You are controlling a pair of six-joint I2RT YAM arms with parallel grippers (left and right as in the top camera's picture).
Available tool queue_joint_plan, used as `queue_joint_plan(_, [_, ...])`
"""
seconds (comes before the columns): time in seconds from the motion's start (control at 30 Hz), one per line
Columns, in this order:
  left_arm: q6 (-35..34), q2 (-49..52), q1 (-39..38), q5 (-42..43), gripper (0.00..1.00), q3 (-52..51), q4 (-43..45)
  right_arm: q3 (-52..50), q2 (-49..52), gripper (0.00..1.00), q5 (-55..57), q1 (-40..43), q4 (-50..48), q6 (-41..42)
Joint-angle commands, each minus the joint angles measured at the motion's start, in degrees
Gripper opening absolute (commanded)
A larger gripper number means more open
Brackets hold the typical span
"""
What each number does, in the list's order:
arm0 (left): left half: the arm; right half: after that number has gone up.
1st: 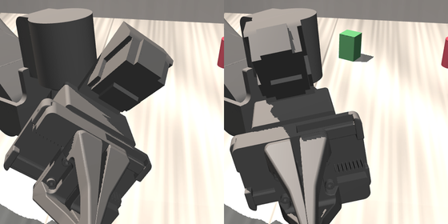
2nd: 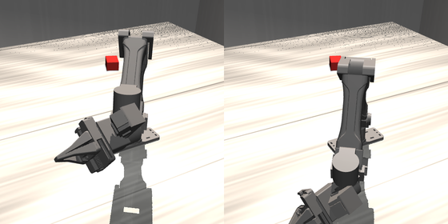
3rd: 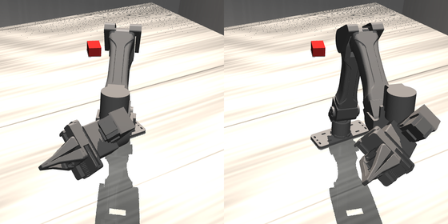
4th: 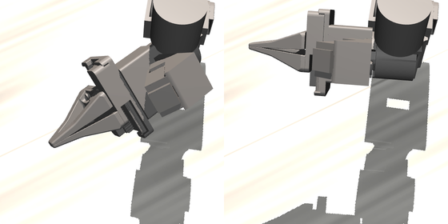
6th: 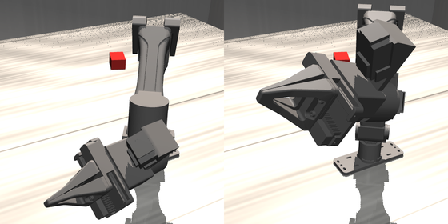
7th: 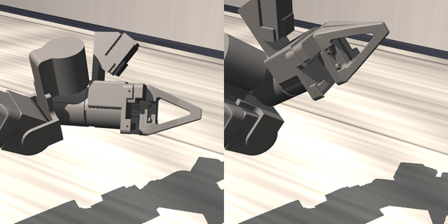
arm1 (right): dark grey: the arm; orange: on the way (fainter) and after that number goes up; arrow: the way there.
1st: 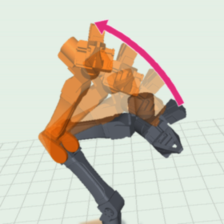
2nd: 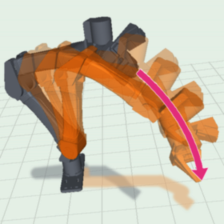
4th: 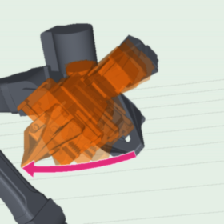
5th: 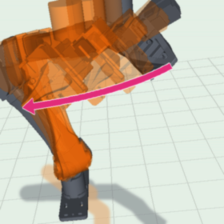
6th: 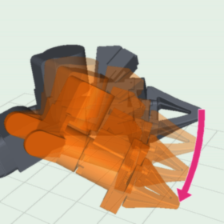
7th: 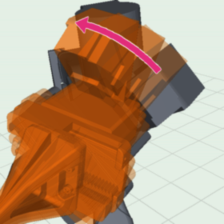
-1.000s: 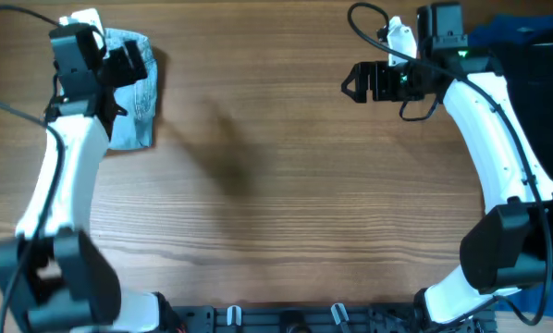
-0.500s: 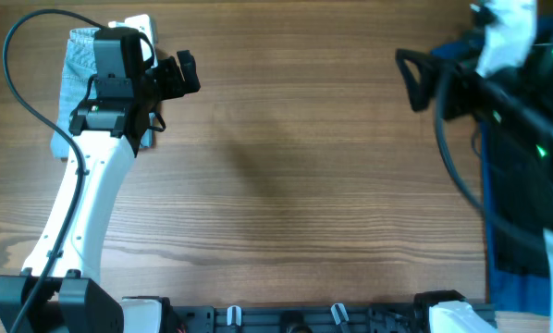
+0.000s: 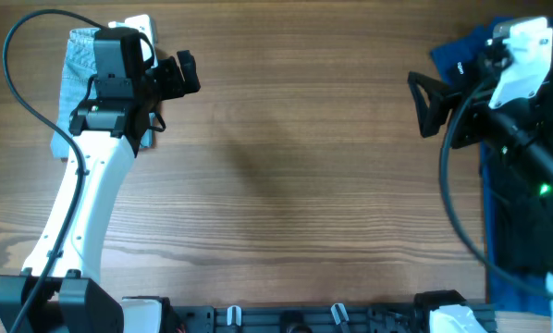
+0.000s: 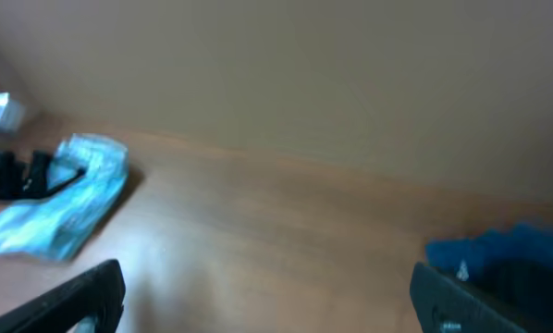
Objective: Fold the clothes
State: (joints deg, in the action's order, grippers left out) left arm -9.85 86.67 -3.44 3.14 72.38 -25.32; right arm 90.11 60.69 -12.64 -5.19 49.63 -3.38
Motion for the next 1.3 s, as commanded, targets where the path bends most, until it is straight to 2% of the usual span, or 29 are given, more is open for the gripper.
queue_joint_plan(0.0, [-0.94, -0.42, -0.09, 0.92, 1.0, -0.04, 0.15, -17.77, -12.33, 0.99, 2.38, 0.04, -10.23, -2.78])
queue_joint_plan(0.1, [-0.94, -0.42, -0.09, 0.92, 1.0, -0.04, 0.15, -37.0, -23.61, 1.0, 2.19, 0.04, -22.58, -0.87])
queue_joint_plan(0.23, [-0.94, -0.42, -0.09, 0.92, 1.0, -0.04, 0.15, -56.41, -35.04, 1.0, 2.16, 0.59, -36.11, 4.79])
queue_joint_plan(0.37, [-0.94, -0.42, -0.09, 0.92, 1.0, -0.04, 0.15, -69.26, -43.36, 1.0, 2.23, 0.57, -40.3, 11.1])
queue_joint_plan(0.5, [-0.94, -0.42, -0.09, 0.92, 1.0, -0.04, 0.15, -77.64, -48.85, 0.99, 2.45, 0.61, -43.12, 10.84])
queue_joint_plan(0.7, [-0.94, -0.42, -0.09, 0.92, 1.0, -0.04, 0.15, -84.41, -53.22, 0.99, 2.38, 0.61, -44.68, 9.81])
queue_joint_plan(0.83, [-0.94, -0.42, -0.09, 0.92, 1.0, -0.04, 0.15, -87.06, -57.9, 1.0, -0.39, 0.61, -44.33, -0.07])
queue_joint_plan(0.93, [-0.94, -0.42, -0.09, 0.92, 1.0, -0.04, 0.15, -87.23, -60.11, 1.0, -0.46, 0.61, -44.52, -4.44])
queue_joint_plan(1.27, [-0.94, -0.42, -0.09, 0.92, 1.0, -0.04, 0.15, -87.23, -59.78, 1.0, -0.44, 0.61, -44.54, -4.59])
